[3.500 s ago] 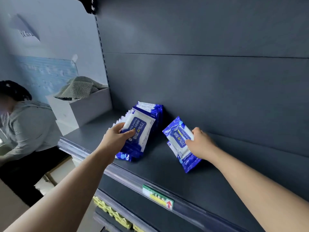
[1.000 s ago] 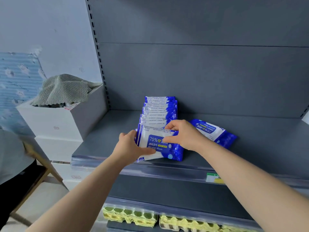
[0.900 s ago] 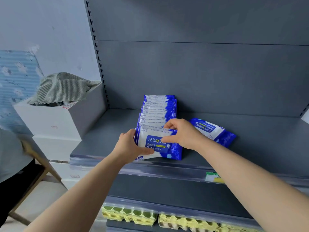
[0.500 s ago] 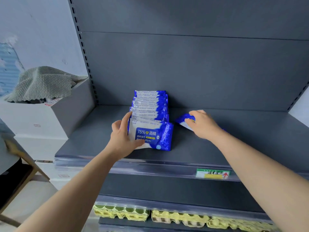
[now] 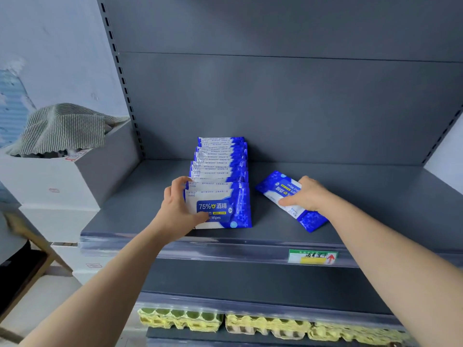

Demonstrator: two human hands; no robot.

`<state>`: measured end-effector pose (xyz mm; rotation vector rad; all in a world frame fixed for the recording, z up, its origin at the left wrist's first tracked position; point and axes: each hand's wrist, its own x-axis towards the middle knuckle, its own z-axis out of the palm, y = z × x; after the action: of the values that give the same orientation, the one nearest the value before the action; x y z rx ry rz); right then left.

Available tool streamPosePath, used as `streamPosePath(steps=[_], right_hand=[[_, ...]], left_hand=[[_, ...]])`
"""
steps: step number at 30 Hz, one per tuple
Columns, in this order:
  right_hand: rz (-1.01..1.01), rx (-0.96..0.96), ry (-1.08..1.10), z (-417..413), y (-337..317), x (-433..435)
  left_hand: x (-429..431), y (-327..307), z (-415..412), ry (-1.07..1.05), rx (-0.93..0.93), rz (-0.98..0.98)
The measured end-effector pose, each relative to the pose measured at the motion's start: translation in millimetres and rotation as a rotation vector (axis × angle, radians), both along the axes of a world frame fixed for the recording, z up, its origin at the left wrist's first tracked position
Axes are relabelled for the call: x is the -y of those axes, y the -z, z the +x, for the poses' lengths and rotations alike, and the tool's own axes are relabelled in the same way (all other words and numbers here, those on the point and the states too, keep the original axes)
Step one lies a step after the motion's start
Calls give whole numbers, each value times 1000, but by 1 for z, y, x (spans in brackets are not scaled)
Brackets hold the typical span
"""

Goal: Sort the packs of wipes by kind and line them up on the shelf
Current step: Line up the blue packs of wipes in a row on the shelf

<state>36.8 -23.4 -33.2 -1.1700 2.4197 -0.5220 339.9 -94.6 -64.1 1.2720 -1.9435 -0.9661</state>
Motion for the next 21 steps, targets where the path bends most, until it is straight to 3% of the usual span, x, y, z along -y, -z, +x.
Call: streamPosePath(steps=[3, 7, 9, 12, 17, 21], right_hand=[[-281, 375, 127, -1, -4, -8], [-505, 676, 179, -1, -21, -19], [-611, 813, 135, 7, -32, -24], [-692, 949, 89, 25, -42, -25], [-680, 1109, -2, 52, -36, -17], [-610, 1101, -148, 70, -31, -7]], left_hand=[[-4, -2, 0, -46, 23, -51], [-15, -13, -3, -171, 124, -354], [-22, -20, -8, -160, 178, -385], [-30, -20, -15, -66, 110, -237], [-37, -25, -19, -6, -311, 147], [-33, -34, -16, 25, -454, 317]])
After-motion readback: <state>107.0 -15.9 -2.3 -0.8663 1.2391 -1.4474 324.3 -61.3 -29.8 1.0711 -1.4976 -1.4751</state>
